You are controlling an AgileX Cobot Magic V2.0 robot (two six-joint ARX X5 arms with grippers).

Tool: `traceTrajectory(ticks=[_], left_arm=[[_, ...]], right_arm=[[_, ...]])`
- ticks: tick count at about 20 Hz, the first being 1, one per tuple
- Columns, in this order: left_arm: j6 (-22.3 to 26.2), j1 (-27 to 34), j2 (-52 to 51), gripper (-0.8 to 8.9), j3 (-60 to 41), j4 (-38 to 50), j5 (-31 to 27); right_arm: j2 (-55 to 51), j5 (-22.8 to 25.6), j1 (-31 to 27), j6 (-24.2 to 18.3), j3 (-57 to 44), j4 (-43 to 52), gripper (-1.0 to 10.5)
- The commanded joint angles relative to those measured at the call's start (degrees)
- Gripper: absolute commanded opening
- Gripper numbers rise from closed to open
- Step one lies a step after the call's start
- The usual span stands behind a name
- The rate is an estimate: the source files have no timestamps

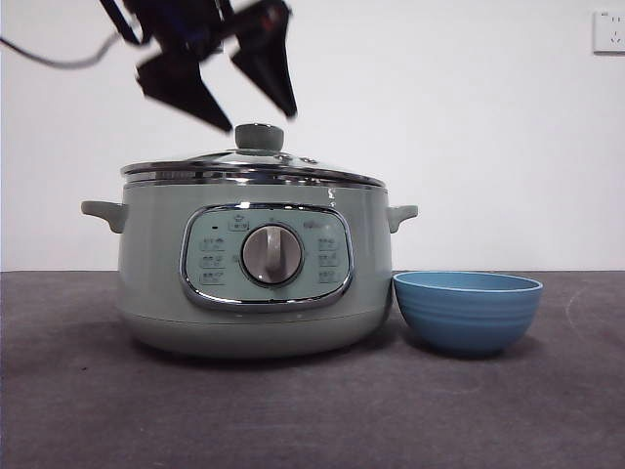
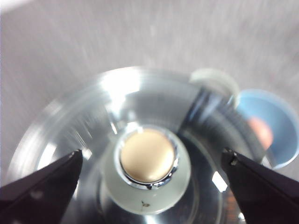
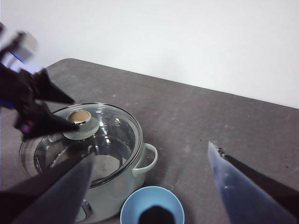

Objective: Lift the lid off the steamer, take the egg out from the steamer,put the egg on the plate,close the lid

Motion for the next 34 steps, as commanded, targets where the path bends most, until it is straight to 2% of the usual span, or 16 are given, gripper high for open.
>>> traceTrajectory(ticks=[1, 4, 7, 15, 18, 22, 23, 25, 26, 28, 29, 34], left_arm=[[0.0, -0.09, -2.95, 5.01, 1.86, -0.87, -0.04], [0.0, -0.11, -5.92, 5.0, 4.63, -5.4, 0.04], [0.0, -0.28, -8.98, 4.99, 8.44, -13.33, 1.42], [-1.84, -0.61, -16.17, 4.99, 18.16, -37.81, 10.4], [-1.81, -0.59, -18.69, 4.98, 19.12, -42.66, 13.79], [-1.75, -0.59, -21.29, 4.91, 19.17, -46.42, 14.14], [-1.75, -0.59, -21.68, 4.64, 19.15, -47.1, 14.12], [-1.75, -0.59, -22.23, 3.44, 19.17, -48.15, 14.1], [-1.73, -0.59, -22.45, 2.51, 19.15, -48.46, 14.1], [-1.66, -0.59, -22.53, 0.44, 19.15, -48.63, 14.05], [-1.64, -0.59, -22.53, -0.24, 19.15, -48.63, 14.03], [-1.49, -0.59, -22.53, -0.06, 19.15, -48.33, 13.7]], right_arm=[[0.02, -1.62, 0.09, 0.57, -0.31, 0.26, 4.1], [0.02, -3.58, 0.09, 0.61, -0.28, -0.07, 4.1], [0.2, -7.82, 0.09, 0.66, -0.28, -1.77, 4.1], [2.19, -21.07, 0.09, 0.79, -0.31, -13.22, 4.1], [2.84, -25.62, 0.09, 0.76, -0.31, -16.81, 4.1], [3.26, -27.02, 0.09, 0.76, -0.28, -19.39, 4.1], [3.26, -27.02, 0.09, 0.76, -0.31, -19.71, 4.0], [3.23, -27.02, 0.09, 0.85, -0.31, -20.26, 3.7], [3.23, -27.02, 0.09, 0.83, -0.31, -20.5, 3.0], [3.23, -27.02, 0.09, 0.79, -0.31, -20.68, 0.6], [3.23, -26.99, 0.09, 0.72, -0.31, -20.68, -0.3], [3.23, -26.75, 0.09, 0.55, -0.28, -20.68, 0.0]])
